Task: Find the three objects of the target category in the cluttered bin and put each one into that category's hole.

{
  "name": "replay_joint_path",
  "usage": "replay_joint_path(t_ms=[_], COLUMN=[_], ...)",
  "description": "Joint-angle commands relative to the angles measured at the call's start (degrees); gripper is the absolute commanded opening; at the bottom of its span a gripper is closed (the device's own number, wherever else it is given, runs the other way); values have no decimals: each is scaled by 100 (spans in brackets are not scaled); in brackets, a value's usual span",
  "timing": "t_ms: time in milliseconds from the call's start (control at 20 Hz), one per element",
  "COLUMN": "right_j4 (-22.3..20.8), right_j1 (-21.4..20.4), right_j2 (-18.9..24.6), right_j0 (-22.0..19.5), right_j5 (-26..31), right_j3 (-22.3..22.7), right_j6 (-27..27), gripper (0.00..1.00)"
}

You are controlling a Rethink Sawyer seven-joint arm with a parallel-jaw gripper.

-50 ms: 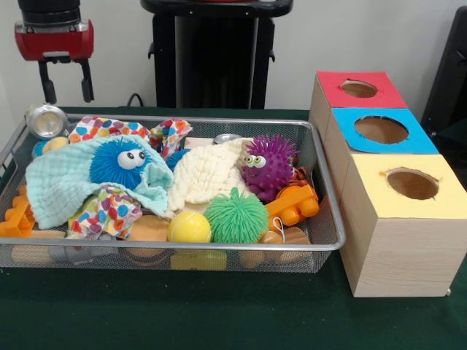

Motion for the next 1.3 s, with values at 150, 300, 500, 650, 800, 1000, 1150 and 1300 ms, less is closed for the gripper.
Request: replay_joint_path(t_ms=[150,300,500,650,800,1000,1150,1300], right_j4=[-77,-56,-50,-69,-118,-159,-313,-551], right_j1=[267,280,312,343,407,442,580,880], right_j2=[46,77,106,116,110,113,30,-96], right_j0=[-148,-192,-250,-288,-311,-357,-364,-319], right_j5=[-108,-68,-32,-22,-37,-58,-174,-344], right_j3=[145,123,90,68,38,50,16,-126], right_j6=[-685,-735,-812,-858,-880,-905,-863,-814], gripper=[100,100,100,100,100,100,100,100])
